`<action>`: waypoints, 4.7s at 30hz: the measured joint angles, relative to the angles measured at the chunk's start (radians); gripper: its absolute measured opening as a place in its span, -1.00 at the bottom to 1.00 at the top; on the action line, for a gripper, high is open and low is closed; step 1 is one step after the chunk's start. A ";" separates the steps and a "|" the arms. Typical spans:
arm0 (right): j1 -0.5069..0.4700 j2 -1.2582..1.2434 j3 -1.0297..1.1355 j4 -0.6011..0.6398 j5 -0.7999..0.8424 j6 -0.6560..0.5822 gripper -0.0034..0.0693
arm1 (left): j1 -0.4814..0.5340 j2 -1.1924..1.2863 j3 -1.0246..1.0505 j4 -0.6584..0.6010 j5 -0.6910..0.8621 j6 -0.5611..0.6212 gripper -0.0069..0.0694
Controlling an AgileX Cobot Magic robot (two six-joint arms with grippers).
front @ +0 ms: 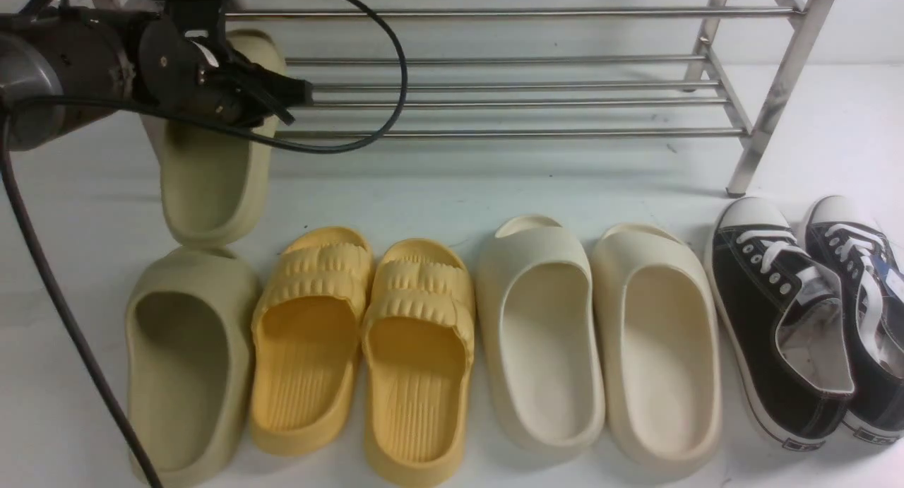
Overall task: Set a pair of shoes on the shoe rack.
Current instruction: Use the left arm to put a shoe into the shoe rack
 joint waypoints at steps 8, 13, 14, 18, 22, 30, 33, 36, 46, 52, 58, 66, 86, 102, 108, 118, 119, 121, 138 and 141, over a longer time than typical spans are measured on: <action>0.000 0.000 0.000 0.000 0.000 0.000 -0.25 | 0.000 0.102 -0.107 0.014 -0.018 -0.001 -0.72; 0.000 0.000 0.000 0.000 0.000 0.000 -0.25 | 0.000 0.144 -0.183 0.022 -0.017 -0.001 -0.72; 0.000 0.000 0.000 0.000 0.000 0.000 -0.25 | 0.000 0.153 -0.201 0.022 -0.014 -0.001 -0.72; 0.000 0.000 0.000 0.000 0.000 0.000 -0.25 | 0.000 0.194 -0.274 0.033 0.021 -0.001 -0.72; 0.000 0.000 0.000 0.000 0.000 0.000 -0.25 | -0.001 0.235 -0.333 0.050 0.065 -0.001 -0.72; 0.000 0.000 0.000 0.000 0.000 0.000 -0.25 | -0.001 0.272 -0.365 0.059 0.063 -0.006 -0.72; 0.000 0.000 0.000 -0.001 0.000 0.000 -0.25 | 0.002 0.272 -0.365 0.060 0.047 -0.006 -0.72; 0.000 0.000 0.000 -0.001 0.000 0.000 -0.25 | 0.009 0.272 -0.367 0.060 0.036 -0.007 -0.72; 0.000 0.000 0.000 0.000 0.000 0.000 -0.25 | 0.021 0.272 -0.368 0.060 0.004 -0.008 -0.43; 0.000 0.000 0.000 0.000 0.000 0.000 -0.25 | 0.021 0.271 -0.368 0.060 0.004 -0.008 -0.11; 0.000 0.000 0.000 0.000 0.000 0.000 -0.25 | 0.021 0.254 -0.368 0.060 0.008 -0.009 -0.02; 0.000 0.000 0.000 0.000 0.000 0.000 -0.25 | 0.021 0.233 -0.368 0.034 0.108 -0.009 -0.01; 0.000 0.000 0.000 0.000 0.000 0.000 -0.25 | -0.092 -0.250 0.036 -0.042 0.357 -0.011 -0.85; 0.000 0.000 0.000 0.000 0.000 0.000 -0.25 | -0.184 -0.061 0.054 0.034 0.404 -0.268 -0.85; 0.000 0.000 0.000 0.000 0.000 0.000 -0.25 | -0.121 0.017 -0.015 0.077 0.383 -0.268 -0.85; 0.000 0.000 0.000 0.000 0.000 0.000 -0.25 | -0.050 0.032 -0.022 0.140 0.323 -0.269 -0.85; 0.000 0.000 0.000 0.000 0.000 0.000 -0.25 | -0.047 0.032 -0.022 0.147 0.315 -0.269 -0.85; 0.000 0.000 0.000 -0.001 0.000 0.000 -0.25 | -0.042 0.037 -0.022 0.163 0.282 -0.270 -0.85; 0.000 0.000 0.000 -0.001 0.000 0.000 -0.25 | -0.040 -0.018 -0.089 0.229 0.316 -0.345 -0.85; 0.000 0.000 0.000 -0.001 0.000 0.000 -0.25 | -0.040 -0.026 -0.089 0.193 0.364 -0.332 -0.85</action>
